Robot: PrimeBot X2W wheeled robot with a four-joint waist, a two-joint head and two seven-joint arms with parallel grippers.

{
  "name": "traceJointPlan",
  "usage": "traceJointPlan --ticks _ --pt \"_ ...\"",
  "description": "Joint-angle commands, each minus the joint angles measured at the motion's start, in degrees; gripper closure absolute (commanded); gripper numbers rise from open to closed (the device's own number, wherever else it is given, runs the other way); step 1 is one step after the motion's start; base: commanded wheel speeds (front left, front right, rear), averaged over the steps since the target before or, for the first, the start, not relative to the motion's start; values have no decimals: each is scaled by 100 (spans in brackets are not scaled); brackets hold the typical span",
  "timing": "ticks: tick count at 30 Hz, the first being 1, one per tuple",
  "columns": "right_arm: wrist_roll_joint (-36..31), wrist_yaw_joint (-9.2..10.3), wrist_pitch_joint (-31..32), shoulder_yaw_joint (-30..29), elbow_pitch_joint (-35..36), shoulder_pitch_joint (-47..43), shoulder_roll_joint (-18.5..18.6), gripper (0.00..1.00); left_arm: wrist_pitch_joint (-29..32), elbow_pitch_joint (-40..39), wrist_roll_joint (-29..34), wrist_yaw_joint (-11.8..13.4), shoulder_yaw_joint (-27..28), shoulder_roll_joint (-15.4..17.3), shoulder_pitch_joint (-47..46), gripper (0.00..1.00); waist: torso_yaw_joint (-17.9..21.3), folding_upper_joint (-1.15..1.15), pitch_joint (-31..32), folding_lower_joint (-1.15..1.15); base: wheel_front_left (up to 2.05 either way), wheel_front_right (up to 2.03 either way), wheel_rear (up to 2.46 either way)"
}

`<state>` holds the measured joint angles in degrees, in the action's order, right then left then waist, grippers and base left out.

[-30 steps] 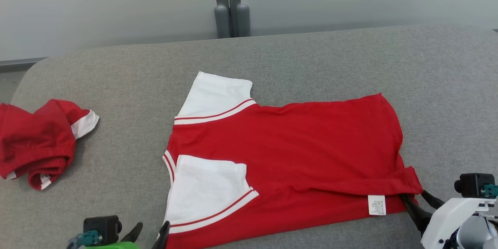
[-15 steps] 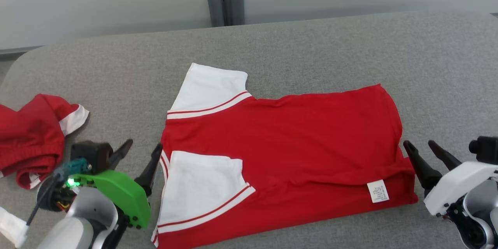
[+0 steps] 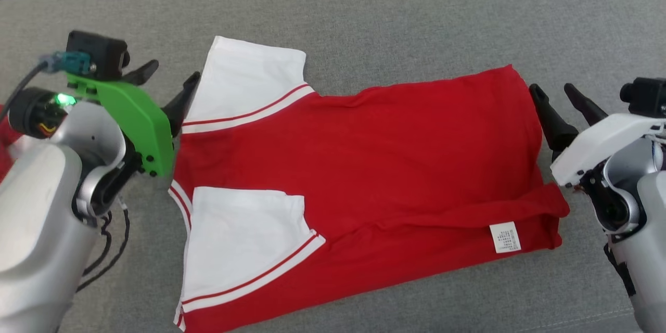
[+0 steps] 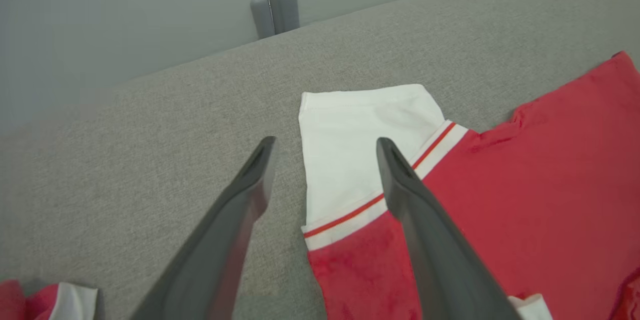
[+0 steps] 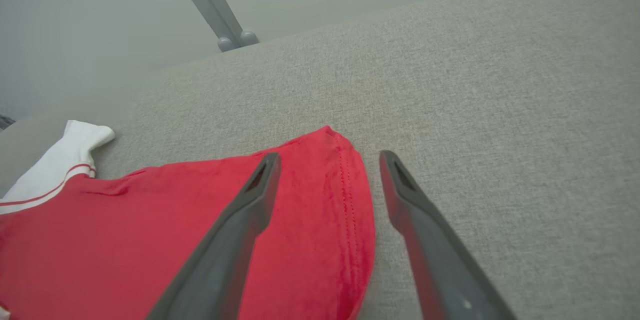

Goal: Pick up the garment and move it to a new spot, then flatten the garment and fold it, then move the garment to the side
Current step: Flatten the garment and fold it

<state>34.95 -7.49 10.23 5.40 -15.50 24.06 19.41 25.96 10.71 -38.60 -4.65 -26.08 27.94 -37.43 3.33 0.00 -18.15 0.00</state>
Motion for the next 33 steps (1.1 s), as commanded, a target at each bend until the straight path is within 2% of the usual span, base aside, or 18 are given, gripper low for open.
traceJointPlan --ticks 1,6,14,20,26,27,29,30,31,32,33 --pt "14 -1 38 54 -132 214 -21 0 109 174 -53 -75 -30 -10 -302 0 236 0 -424 0 0 0 0" --pt "110 -1 105 229 -562 810 -23 0 485 762 -227 -220 -202 -45 -1088 0 321 0 -729 0 0 0 0" --pt "357 -1 233 578 -1136 1564 -60 0 815 1562 -376 -285 -669 -12 -2016 0 423 0 -1174 0 0 0 0" --pt "592 -1 203 972 -1361 1837 -94 0 908 1800 -729 -286 -1149 141 -2342 0 484 0 -1325 0 0 0 0" --pt "826 -2 135 1446 -1442 2004 -101 0 742 2085 -959 -287 -1456 310 -2608 0 570 0 -1415 0 0 0 0" --pt "867 -2 119 1511 -1438 2019 -93 5 699 2135 -999 -288 -1479 313 -2639 0 579 0 -1422 0 0 0 0" --pt "945 -3 101 1668 -1423 2036 -81 26 633 2239 -1058 -287 -1545 303 -2706 0 600 0 -1427 0 0 0 0" --pt "990 -3 83 1744 -1417 2044 -68 45 614 2283 -1115 -287 -1589 299 -2729 0 608 0 -1422 0 0 0 0" --pt "1023 -2 72 1808 -1413 2049 -54 52 636 2312 -1173 -287 -1636 291 -2737 0 612 0 -1414 0 0 0 0" --pt "1069 -2 44 1887 -1396 2053 -29 64 675 2332 -1250 -288 -1695 287 -2746 53 614 0 -1398 0 0 0 0" --pt "1108 -2 10 1939 -1374 2053 -9 81 669 2343 -1295 -288 -1741 294 -2760 69 613 0 -1382 0 0 0 0"
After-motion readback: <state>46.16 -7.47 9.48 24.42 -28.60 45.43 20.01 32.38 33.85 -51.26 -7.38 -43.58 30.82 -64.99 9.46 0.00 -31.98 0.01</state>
